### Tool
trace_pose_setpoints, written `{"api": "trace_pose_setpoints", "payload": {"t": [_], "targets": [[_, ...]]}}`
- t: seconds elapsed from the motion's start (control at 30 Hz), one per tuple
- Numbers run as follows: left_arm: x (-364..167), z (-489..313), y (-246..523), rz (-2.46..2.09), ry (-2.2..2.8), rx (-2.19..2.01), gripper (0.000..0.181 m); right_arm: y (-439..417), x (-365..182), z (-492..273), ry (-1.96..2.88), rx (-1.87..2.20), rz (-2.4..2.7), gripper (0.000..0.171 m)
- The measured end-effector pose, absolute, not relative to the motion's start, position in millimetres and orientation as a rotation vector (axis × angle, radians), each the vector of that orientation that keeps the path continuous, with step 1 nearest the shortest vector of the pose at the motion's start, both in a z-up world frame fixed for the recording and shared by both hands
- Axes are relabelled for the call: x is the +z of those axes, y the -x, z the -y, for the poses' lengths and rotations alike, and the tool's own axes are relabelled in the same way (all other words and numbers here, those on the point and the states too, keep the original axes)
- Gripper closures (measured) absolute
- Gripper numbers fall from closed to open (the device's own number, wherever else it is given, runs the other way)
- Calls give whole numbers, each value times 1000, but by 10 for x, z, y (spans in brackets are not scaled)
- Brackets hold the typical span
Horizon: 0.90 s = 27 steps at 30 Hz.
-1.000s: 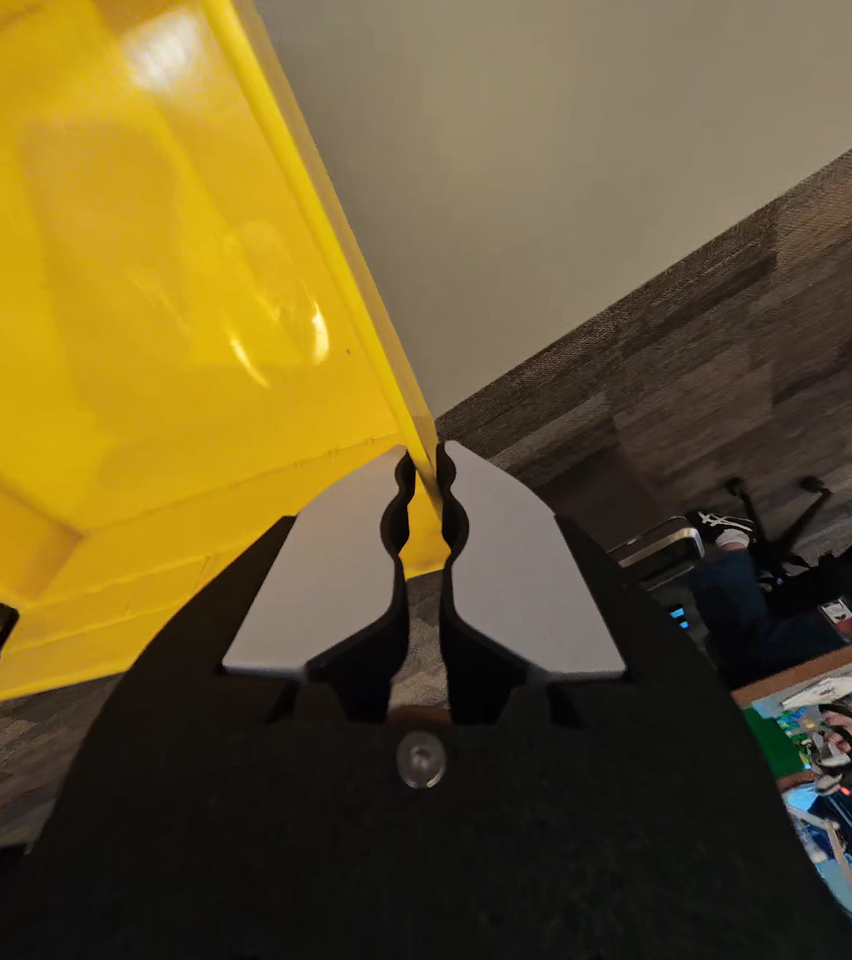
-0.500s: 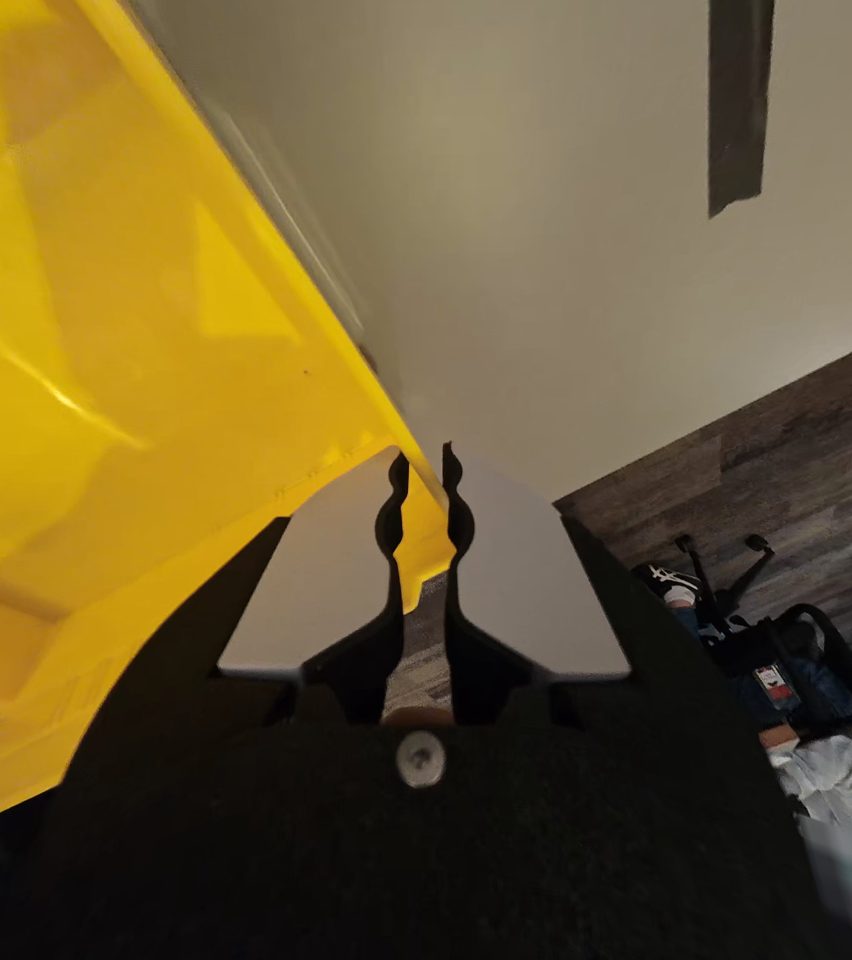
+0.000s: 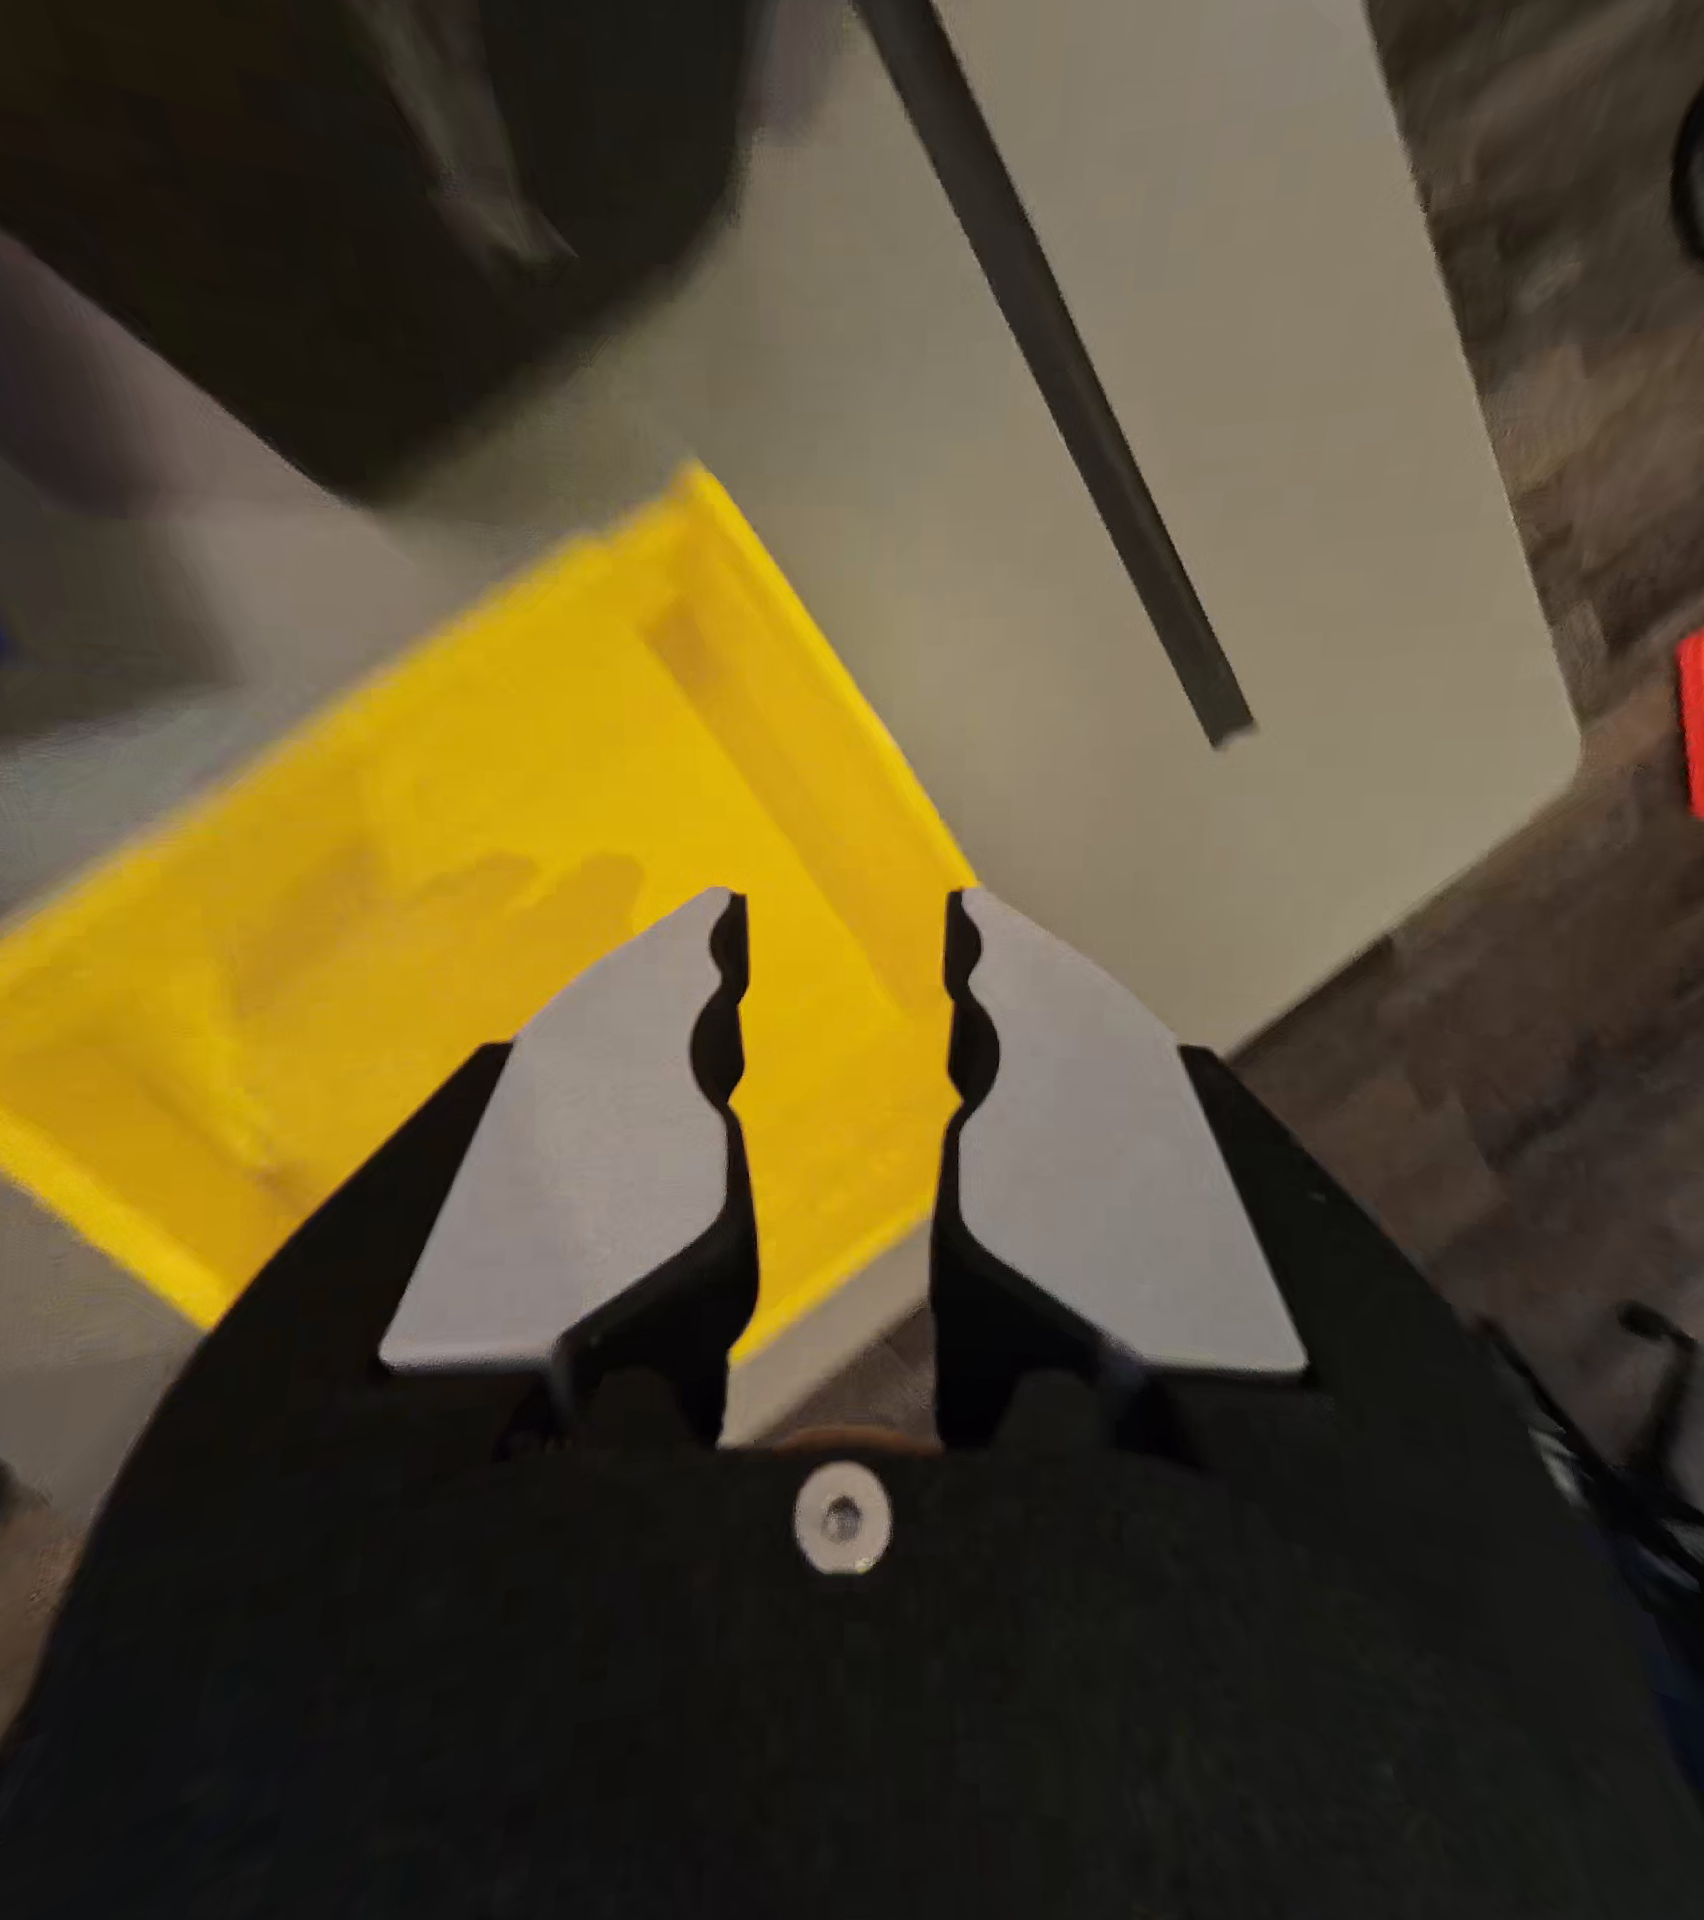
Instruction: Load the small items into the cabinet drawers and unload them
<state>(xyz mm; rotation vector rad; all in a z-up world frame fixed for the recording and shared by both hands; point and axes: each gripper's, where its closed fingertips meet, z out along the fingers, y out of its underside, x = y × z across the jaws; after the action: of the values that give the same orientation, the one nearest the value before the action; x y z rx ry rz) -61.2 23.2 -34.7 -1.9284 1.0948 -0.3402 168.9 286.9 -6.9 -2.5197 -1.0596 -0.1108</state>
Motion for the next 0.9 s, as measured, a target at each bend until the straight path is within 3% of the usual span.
{"api": "trace_pose_setpoints", "payload": {"t": [0.17, 0.3, 0.4, 0.57, 0.6, 0.63, 0.9], "targets": [[-252, -280, 2150, -838, 2057, -538, 119, -257, 61, -2143, 2422, 417, 1022, 132], [-456, -443, 3110, -613, 2066, -520, 116, 297, -459, -1892, 2440, 257, 1229, 129], [-728, -450, 3198, -613, 2098, -616, 116, 541, -825, -1868, 2480, 146, 1349, 127], [-1215, -514, 2973, -716, 2192, -602, 141, 548, -1202, -1967, 2579, -102, 1471, 125], [-1297, -561, 2985, -702, 2218, -557, 150, 553, -1264, -1930, 2607, -98, 1521, 145], [-1336, -627, 3047, -664, 2225, -487, 176, 555, -1297, -1933, 2614, -117, 1554, 160], [-1248, -396, 3668, -514, 2258, -483, 177, 1268, -1158, -1692, 2604, 111, 1703, 167]]}}
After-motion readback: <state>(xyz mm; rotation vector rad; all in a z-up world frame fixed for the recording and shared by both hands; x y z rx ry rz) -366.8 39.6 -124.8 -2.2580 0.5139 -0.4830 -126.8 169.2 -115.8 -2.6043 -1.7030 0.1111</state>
